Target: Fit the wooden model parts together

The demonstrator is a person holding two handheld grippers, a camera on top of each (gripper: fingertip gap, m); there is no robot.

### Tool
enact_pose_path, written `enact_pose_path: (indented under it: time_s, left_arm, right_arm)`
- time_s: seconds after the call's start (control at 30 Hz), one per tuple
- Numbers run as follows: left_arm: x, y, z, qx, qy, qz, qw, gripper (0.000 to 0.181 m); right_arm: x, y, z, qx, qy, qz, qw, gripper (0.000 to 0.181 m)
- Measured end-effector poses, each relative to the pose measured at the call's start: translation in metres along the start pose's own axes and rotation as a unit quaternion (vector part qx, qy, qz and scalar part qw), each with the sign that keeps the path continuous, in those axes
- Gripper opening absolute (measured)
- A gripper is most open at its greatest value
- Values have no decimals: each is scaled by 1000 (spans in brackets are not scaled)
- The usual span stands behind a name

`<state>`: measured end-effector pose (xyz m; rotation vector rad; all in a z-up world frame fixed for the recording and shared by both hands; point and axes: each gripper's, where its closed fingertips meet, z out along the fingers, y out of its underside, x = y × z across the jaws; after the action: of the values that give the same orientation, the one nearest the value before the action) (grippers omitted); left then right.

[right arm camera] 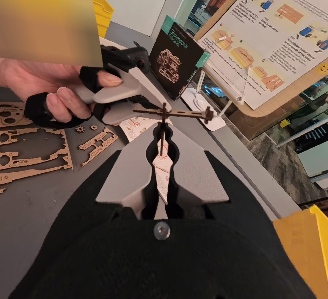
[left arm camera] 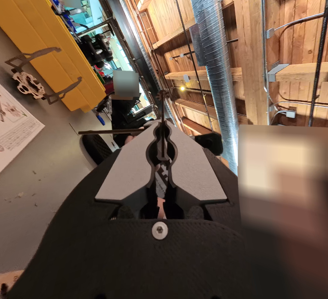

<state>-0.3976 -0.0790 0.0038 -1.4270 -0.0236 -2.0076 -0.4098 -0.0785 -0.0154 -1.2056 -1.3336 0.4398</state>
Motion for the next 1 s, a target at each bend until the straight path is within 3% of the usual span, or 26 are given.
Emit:
enact_pose_path:
  time_s: [1.0]
  left_arm:
    - [-7,-3,-3,14,-46,54,997,0]
  right_arm:
    - [-6,5,8,-27,6,-2,1000,0]
